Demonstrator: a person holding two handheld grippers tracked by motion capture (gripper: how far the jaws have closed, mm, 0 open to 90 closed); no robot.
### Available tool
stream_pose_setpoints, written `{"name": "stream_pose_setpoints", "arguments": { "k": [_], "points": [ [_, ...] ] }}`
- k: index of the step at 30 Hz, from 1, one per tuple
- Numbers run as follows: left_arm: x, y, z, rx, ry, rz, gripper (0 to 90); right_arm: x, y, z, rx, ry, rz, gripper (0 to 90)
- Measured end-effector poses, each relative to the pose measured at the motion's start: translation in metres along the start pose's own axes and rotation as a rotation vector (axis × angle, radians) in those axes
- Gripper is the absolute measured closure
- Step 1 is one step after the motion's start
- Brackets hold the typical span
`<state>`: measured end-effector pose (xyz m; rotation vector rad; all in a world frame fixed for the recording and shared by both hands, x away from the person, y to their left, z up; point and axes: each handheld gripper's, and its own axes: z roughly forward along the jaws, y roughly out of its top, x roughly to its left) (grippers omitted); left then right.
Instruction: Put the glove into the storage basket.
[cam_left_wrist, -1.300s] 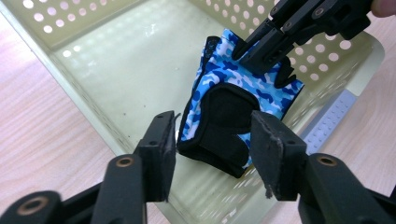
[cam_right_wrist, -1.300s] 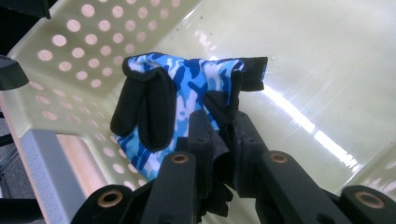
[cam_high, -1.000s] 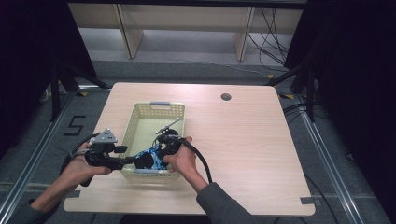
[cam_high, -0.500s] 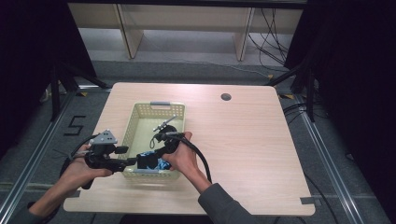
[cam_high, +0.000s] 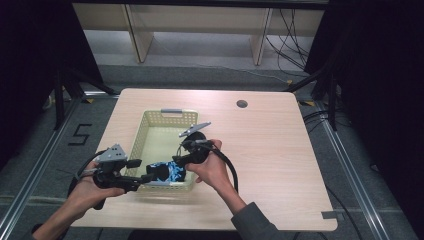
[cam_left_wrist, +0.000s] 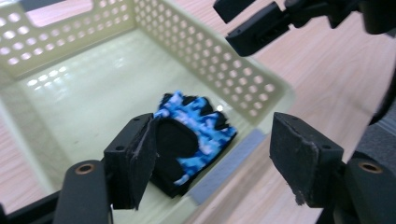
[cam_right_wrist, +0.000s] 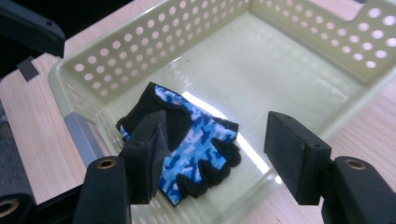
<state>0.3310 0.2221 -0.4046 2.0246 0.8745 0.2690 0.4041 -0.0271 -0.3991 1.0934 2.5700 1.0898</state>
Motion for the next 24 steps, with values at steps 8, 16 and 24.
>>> {"name": "stream_pose_setpoints", "arguments": {
  "k": [8, 16, 24],
  "points": [
    [-0.029, 0.004, 0.007, -0.031, -0.062, 0.032, 29.6, -0.020, -0.024, -0.028, -0.074, 0.026, 0.023, 38.5],
    [-0.044, 0.005, 0.013, -0.049, -0.078, 0.046, 28.8, -0.037, -0.050, -0.054, -0.133, 0.021, 0.074, 36.6],
    [-0.053, 0.001, 0.019, -0.050, -0.095, 0.058, 27.5, -0.050, -0.073, -0.068, -0.171, 0.011, 0.133, 33.8]
  ]
}}
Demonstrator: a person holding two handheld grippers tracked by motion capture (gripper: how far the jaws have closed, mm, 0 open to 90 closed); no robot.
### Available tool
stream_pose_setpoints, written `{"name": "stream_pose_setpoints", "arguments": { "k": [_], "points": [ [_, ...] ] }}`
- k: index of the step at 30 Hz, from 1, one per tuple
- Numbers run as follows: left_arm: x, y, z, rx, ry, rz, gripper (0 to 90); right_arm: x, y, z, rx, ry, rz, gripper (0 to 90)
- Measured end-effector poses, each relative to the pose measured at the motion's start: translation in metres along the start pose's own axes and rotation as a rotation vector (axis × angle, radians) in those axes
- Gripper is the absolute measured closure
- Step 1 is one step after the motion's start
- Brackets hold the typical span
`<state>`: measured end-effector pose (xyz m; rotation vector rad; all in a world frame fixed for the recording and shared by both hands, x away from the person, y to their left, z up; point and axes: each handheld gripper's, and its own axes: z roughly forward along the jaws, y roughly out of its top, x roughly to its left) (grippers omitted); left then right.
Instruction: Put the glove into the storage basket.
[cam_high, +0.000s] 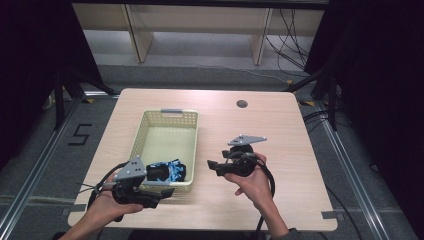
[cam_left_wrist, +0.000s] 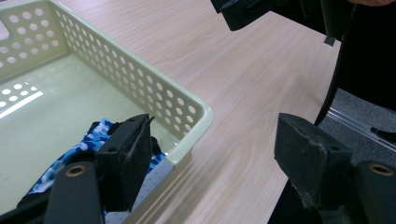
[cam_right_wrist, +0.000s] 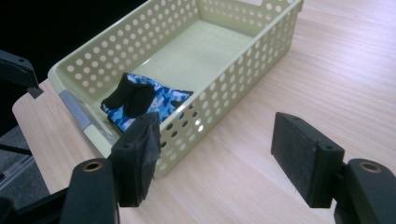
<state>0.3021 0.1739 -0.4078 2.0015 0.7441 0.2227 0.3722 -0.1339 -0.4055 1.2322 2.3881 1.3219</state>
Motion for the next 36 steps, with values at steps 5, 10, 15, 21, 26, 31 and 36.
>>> {"name": "stream_pose_setpoints", "arguments": {
  "k": [5, 10, 15, 21, 26, 31, 36],
  "points": [
    [-0.002, -0.003, 0.004, 0.003, -0.001, -0.002, 27.2, -0.006, -0.009, -0.008, -0.017, -0.005, -0.002, 32.6],
    [-0.006, -0.006, 0.009, 0.002, -0.011, -0.009, 27.2, -0.009, -0.019, -0.013, -0.028, 0.010, 0.021, 32.2],
    [-0.010, -0.008, 0.015, -0.002, -0.016, 0.008, 27.2, -0.012, -0.029, -0.015, -0.018, 0.002, 0.025, 31.1],
    [-0.013, -0.013, 0.023, 0.011, -0.033, 0.001, 27.1, -0.019, -0.037, -0.020, -0.029, 0.008, 0.039, 29.9],
    [-0.016, -0.017, 0.027, 0.011, -0.051, -0.008, 26.9, -0.016, -0.043, -0.025, -0.019, 0.022, 0.064, 28.7],
    [-0.020, -0.024, 0.031, 0.025, -0.063, -0.018, 25.2, -0.017, -0.049, -0.023, -0.026, 0.049, 0.021, 23.7],
    [-0.022, -0.031, 0.034, 0.042, -0.059, 0.013, 23.7, -0.013, -0.054, -0.022, -0.024, 0.064, -0.001, 19.8]
  ]
}}
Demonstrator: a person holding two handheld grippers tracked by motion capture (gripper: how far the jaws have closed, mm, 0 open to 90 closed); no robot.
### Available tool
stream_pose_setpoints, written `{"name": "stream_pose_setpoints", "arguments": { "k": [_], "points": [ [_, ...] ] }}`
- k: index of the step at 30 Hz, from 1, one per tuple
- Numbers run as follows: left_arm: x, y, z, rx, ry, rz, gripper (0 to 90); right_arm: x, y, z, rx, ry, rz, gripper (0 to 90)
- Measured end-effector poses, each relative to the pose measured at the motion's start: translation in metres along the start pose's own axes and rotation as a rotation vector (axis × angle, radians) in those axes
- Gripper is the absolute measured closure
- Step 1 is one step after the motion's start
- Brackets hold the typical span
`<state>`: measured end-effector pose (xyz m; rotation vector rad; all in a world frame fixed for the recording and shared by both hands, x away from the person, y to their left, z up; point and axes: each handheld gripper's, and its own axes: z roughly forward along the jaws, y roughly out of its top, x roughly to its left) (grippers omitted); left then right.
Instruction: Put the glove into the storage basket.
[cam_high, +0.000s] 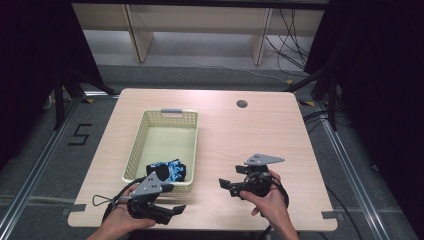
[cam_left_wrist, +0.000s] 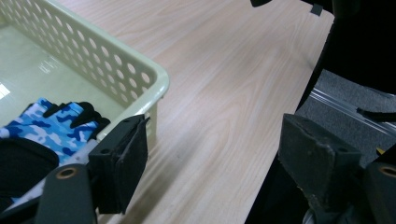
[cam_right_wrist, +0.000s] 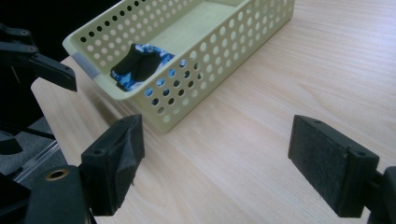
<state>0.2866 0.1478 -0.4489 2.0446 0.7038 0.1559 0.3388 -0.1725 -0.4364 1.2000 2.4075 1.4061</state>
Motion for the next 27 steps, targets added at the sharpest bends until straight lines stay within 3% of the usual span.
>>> {"name": "stream_pose_setpoints", "arguments": {
  "k": [1, 3, 4, 6, 8, 9, 11, 12, 15, 16, 17, 18, 19, 21, 22, 23, 24, 26, 27],
  "points": [
    [-0.001, -0.002, 0.001, -0.002, 0.002, -0.014, 23.6, 0.003, -0.001, 0.000, 0.012, 0.006, 0.021, 19.7],
    [0.000, -0.005, 0.001, 0.006, -0.004, 0.007, 23.1, 0.003, -0.003, -0.001, -0.001, -0.004, -0.009, 19.3],
    [-0.001, -0.007, 0.003, 0.000, -0.011, -0.010, 22.8, 0.005, -0.004, -0.001, 0.000, 0.001, 0.016, 19.4],
    [-0.001, -0.009, 0.003, 0.006, -0.012, 0.004, 22.0, 0.005, -0.006, -0.001, 0.003, -0.005, -0.011, 19.2],
    [-0.001, -0.011, 0.004, 0.011, -0.017, -0.003, 21.8, 0.008, -0.009, -0.003, 0.014, 0.006, 0.028, 19.1],
    [0.000, -0.012, 0.004, 0.014, -0.017, -0.003, 21.6, 0.005, -0.010, -0.002, -0.001, 0.007, -0.021, 19.1],
    [0.000, -0.014, 0.006, 0.009, -0.019, 0.016, 21.5, 0.007, -0.014, -0.003, -0.001, 0.002, -0.007, 19.0],
    [0.000, -0.015, 0.005, 0.018, -0.018, 0.018, 21.4, 0.006, -0.014, -0.003, 0.005, -0.001, -0.026, 19.0],
    [0.000, -0.018, 0.005, 0.020, -0.027, 0.018, 20.9, 0.008, -0.019, -0.004, 0.010, 0.012, 0.004, 18.4],
    [0.000, -0.019, 0.005, 0.024, -0.028, 0.009, 20.7, 0.006, -0.020, -0.004, -0.004, 0.010, -0.024, 17.8],
    [0.001, -0.020, 0.005, 0.027, -0.030, 0.024, 20.6, 0.009, -0.022, -0.005, 0.001, 0.017, 0.003, 17.7],
    [0.001, -0.021, 0.006, 0.027, -0.036, 0.009, 20.5, 0.007, -0.023, -0.004, -0.006, 0.008, -0.021, 17.6],
    [0.001, -0.023, 0.006, 0.023, -0.033, 0.009, 20.5, 0.009, -0.025, -0.005, 0.003, 0.014, 0.004, 17.6],
    [0.001, -0.026, 0.005, 0.032, -0.027, 0.019, 20.4, 0.008, -0.028, -0.005, 0.016, 0.003, 0.003, 17.6],
    [0.000, -0.028, 0.006, 0.029, -0.024, -0.008, 20.4, 0.007, -0.029, -0.004, 0.005, 0.009, -0.004, 17.6],
    [0.000, -0.029, 0.005, 0.031, -0.020, -0.003, 20.4, 0.008, -0.030, -0.005, 0.011, -0.001, -0.014, 17.5],
    [0.003, -0.029, 0.004, 0.049, -0.009, 0.035, 20.4, 0.007, -0.031, -0.005, 0.008, -0.002, -0.023, 17.5],
    [0.002, -0.033, 0.004, 0.036, -0.011, -0.004, 20.4, 0.008, -0.033, -0.005, 0.011, 0.005, -0.018, 17.4],
    [0.002, -0.033, 0.004, 0.031, -0.010, 0.000, 20.4, 0.009, -0.034, -0.005, 0.016, 0.008, -0.015, 17.3]
  ]
}}
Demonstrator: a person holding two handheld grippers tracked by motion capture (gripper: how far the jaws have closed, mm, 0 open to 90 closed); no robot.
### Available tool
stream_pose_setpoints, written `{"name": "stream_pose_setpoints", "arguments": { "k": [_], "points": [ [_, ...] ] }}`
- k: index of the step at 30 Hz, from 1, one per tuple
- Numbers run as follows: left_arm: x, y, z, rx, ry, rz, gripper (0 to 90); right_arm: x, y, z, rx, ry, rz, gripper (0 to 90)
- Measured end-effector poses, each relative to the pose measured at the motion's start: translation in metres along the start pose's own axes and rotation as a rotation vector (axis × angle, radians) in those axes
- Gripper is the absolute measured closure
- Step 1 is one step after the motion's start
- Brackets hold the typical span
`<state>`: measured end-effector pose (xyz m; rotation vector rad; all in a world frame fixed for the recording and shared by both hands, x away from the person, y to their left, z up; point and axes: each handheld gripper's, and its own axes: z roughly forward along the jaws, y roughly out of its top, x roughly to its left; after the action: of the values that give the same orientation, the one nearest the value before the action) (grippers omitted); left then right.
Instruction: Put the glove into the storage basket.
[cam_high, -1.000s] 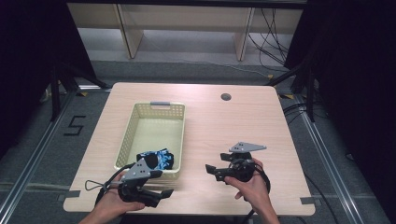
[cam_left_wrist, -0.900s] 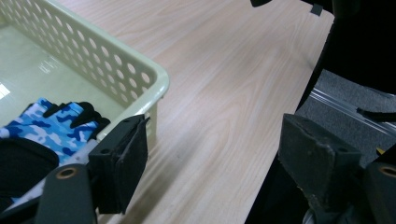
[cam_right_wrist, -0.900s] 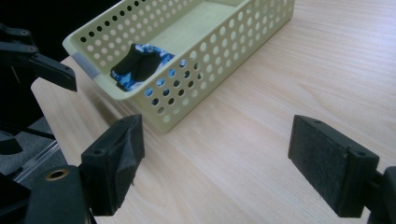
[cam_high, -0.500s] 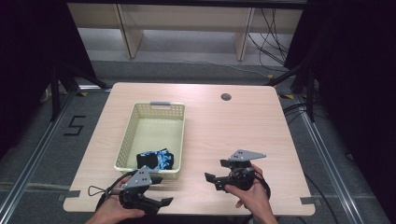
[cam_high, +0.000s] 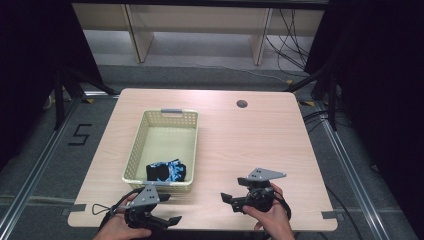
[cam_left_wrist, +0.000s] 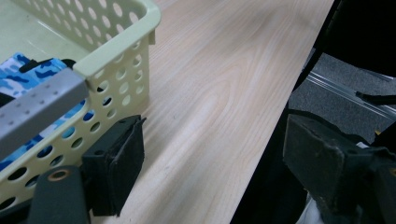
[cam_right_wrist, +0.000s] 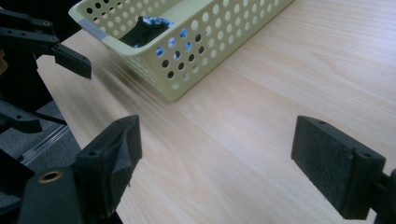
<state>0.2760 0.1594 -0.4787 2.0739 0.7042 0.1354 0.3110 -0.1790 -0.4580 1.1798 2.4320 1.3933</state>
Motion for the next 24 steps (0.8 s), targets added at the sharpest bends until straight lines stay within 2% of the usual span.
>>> {"name": "stream_pose_setpoints", "arguments": {
  "k": [1, 2, 3, 4, 5, 6, 7, 8, 9, 10, 12, 13, 14, 16, 17, 18, 19, 21, 22, 23, 24],
  "points": [
    [0.002, -0.001, -0.002, 0.020, 0.007, 0.024, 20.3, 0.002, -0.001, 0.000, 0.002, 0.000, 0.015, 17.3],
    [0.002, -0.002, -0.001, 0.019, 0.008, 0.028, 20.2, 0.002, -0.003, 0.000, -0.002, -0.001, 0.018, 16.9],
    [0.002, -0.003, -0.001, 0.021, 0.012, 0.029, 20.2, 0.001, -0.004, 0.000, 0.008, -0.002, -0.004, 16.8],
    [0.002, -0.005, -0.001, 0.022, 0.014, 0.037, 20.1, 0.005, -0.006, -0.001, 0.030, -0.016, 0.036, 16.2],
    [0.002, -0.006, -0.001, 0.026, 0.016, 0.041, 20.1, 0.002, -0.007, 0.001, 0.011, -0.011, -0.005, 16.1],
    [0.002, -0.006, -0.002, 0.036, 0.027, 0.039, 20.0, 0.002, -0.009, 0.001, 0.021, -0.012, 0.002, 16.1],
    [0.002, -0.007, -0.001, 0.022, 0.016, 0.029, 20.0, 0.001, -0.011, 0.002, 0.012, -0.009, -0.007, 16.1],
    [0.003, -0.009, -0.001, 0.032, 0.017, 0.031, 19.9, 0.002, -0.012, 0.002, 0.016, -0.013, 0.004, 16.1],
    [0.002, -0.010, 0.000, 0.026, 0.017, -0.003, 19.8, 0.004, -0.014, 0.002, 0.033, -0.001, 0.043, 16.1],
    [0.005, -0.011, 0.000, 0.040, 0.024, 0.033, 19.7, 0.001, -0.016, 0.003, 0.021, -0.008, 0.004, 16.1],
    [0.005, -0.013, 0.001, 0.049, 0.024, 0.027, 19.6, 0.001, -0.019, 0.004, 0.019, -0.007, 0.000, 16.1],
    [0.007, -0.014, 0.001, 0.067, 0.019, 0.040, 19.5, 0.004, -0.019, 0.003, 0.040, -0.007, 0.028, 16.2],
    [0.005, -0.015, 0.002, 0.048, 0.015, 0.016, 19.3, 0.002, -0.021, 0.004, 0.023, -0.009, -0.002, 16.2],
    [0.003, -0.016, 0.003, 0.052, 0.004, -0.003, 19.1, 0.005, -0.023, 0.004, 0.035, 0.001, 0.033, 16.1],
    [0.003, -0.017, 0.003, 0.056, 0.008, 0.008, 19.0, 0.003, -0.024, 0.004, 0.030, -0.004, 0.009, 16.2],
    [0.003, -0.017, 0.003, 0.058, 0.007, 0.022, 18.8, 0.007, -0.025, 0.003, 0.040, 0.000, 0.046, 16.1],
    [0.003, -0.017, 0.003, 0.062, 0.002, 0.019, 18.5, 0.006, -0.026, 0.004, 0.038, 0.001, 0.028, 16.1],
    [0.003, -0.018, 0.004, 0.064, -0.003, 0.032, 16.9, 0.006, -0.029, 0.005, 0.043, -0.001, 0.024, 16.2],
    [0.002, -0.019, 0.005, 0.058, -0.009, 0.020, 15.6, 0.006, -0.030, 0.005, 0.053, 0.001, 0.009, 16.2],
    [0.003, -0.020, 0.004, 0.079, -0.003, 0.036, 15.6, 0.009, -0.031, 0.004, 0.057, 0.001, 0.039, 16.2],
    [0.002, -0.021, 0.005, 0.070, -0.006, 0.020, 15.6, 0.007, -0.032, 0.003, 0.055, 0.000, 0.010, 16.1]
  ]
}}
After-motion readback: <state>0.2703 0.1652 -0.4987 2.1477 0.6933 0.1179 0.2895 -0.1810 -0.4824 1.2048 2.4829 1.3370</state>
